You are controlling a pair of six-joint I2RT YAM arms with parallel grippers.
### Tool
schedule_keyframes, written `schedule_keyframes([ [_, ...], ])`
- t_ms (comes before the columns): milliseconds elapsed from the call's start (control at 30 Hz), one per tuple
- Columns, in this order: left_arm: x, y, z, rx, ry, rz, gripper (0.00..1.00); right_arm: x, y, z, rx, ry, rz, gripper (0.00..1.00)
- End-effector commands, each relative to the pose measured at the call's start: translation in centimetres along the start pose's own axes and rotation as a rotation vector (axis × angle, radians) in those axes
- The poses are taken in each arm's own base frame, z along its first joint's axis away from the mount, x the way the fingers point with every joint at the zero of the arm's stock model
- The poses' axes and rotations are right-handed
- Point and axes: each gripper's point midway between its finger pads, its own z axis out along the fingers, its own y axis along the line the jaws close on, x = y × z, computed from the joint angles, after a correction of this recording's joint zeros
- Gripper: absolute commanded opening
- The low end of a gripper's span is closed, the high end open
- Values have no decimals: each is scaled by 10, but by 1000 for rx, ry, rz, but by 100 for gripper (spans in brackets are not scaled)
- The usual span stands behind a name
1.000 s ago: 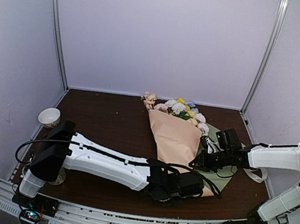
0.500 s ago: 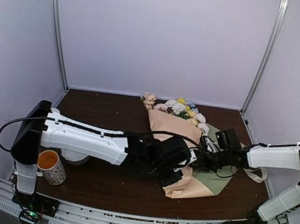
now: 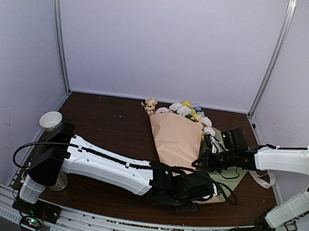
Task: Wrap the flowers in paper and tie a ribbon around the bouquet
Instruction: Fold the one-fourth-folded wrapping paper at the center of the board.
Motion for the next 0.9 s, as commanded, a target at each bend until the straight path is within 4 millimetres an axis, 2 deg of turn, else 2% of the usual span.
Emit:
schedule_keyframes([
  [0,20,38,8,-150,86,-35,51,-9,12,-7,-14,-33,-18,0],
  [133,24,46,6,-190,91,-70,48,-10,14,-8,-15,-33,-23,0],
  [500,38,57,5,-228,126,-140,58,-15,24,-16,-28,-41,-45,0],
  [533,38,55,6,-215,121,-151,54,-15,25,-16,-31,-41,-48,0],
  [633,32,44,8,-144,68,-167,28,-14,28,-16,-41,-34,-54,2],
  [700,25,39,8,-105,22,-180,17,-12,30,-15,-44,-24,-59,3],
  [800,19,34,11,-69,-7,-194,16,-10,30,-15,-38,-19,-68,3],
  [867,20,35,13,-63,-6,-211,9,-9,31,-16,-38,-16,-71,5],
])
